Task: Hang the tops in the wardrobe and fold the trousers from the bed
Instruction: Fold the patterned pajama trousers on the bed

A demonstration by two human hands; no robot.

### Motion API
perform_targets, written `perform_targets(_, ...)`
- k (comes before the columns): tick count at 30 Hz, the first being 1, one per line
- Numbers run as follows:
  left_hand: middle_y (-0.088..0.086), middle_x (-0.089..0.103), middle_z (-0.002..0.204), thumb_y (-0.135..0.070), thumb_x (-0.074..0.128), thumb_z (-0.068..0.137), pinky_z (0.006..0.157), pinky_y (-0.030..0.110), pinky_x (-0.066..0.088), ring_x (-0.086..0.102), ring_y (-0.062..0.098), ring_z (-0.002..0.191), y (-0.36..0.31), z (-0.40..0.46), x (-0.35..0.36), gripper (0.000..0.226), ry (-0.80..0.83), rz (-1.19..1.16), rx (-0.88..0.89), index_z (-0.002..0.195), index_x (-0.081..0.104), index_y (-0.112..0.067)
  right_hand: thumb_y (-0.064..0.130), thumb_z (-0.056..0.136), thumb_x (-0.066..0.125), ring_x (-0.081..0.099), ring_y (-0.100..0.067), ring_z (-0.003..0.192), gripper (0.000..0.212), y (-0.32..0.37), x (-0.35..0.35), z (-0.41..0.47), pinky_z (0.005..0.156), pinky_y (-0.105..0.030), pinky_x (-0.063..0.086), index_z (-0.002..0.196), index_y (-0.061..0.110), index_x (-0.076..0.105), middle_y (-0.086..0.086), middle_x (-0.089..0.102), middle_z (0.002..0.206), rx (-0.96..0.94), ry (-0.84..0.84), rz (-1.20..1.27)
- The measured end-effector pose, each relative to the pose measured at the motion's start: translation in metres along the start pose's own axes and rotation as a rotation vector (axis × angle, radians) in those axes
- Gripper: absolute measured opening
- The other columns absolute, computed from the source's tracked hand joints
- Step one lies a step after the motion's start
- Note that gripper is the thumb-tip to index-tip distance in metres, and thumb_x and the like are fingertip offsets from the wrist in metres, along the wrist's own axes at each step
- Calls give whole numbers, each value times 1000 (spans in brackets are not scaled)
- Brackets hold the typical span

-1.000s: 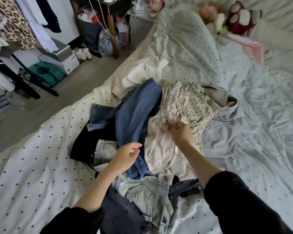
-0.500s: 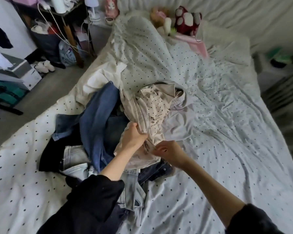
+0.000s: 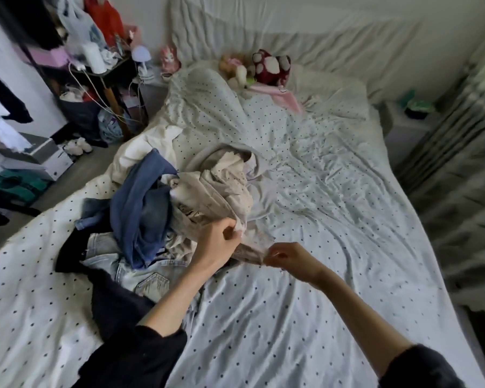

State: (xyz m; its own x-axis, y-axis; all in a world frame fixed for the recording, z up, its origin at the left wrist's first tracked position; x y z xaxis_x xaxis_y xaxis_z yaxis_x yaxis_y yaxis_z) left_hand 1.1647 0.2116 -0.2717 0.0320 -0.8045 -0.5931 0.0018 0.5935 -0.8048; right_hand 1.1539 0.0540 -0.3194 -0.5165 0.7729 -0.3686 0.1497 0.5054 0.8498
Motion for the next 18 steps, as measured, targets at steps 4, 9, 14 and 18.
perform_targets(4,-4,63,75,-13,62,87,59,8,38,56,6,67,-68,-14,19,5,-46,-68,87,82,62,-11,10,91,58,50,-8,69,15,-5,-61,-45,65,-19,41,77,14,60,3,57,74,-34,-145,185)
perform_targets(9,-3,67,83,-12,63,87,74,18,47,62,10,79,-177,-11,64,8,-8,-195,246,88,67,-4,6,94,51,55,-9,68,17,-6,-160,-106,62,-20,43,79,14,55,-1,59,74,-140,-382,491)
perform_targets(14,0,70,92,-10,60,89,79,17,46,64,14,90,-252,-8,123,10,118,-197,344,93,68,-8,11,90,59,52,1,54,19,-29,-267,-184,48,-11,39,72,20,60,9,59,62,-109,-814,340)
perform_targets(18,-5,66,111,-15,56,92,82,10,39,56,3,100,-229,-7,177,22,348,-47,275,111,66,-13,15,87,60,57,-14,65,15,-97,-296,-217,54,-22,41,74,15,68,2,62,67,229,-928,-3)
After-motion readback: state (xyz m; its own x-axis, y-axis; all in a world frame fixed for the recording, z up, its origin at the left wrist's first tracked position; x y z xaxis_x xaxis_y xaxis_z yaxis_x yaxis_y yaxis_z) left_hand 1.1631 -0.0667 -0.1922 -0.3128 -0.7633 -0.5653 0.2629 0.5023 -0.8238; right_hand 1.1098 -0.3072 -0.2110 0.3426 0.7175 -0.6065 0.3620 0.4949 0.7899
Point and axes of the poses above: each hand's wrist, its own z-axis towards the middle knuckle, its own x-axis out of the palm, y = z × x, the point moved 10 cm from there along z, towards the middle knuckle
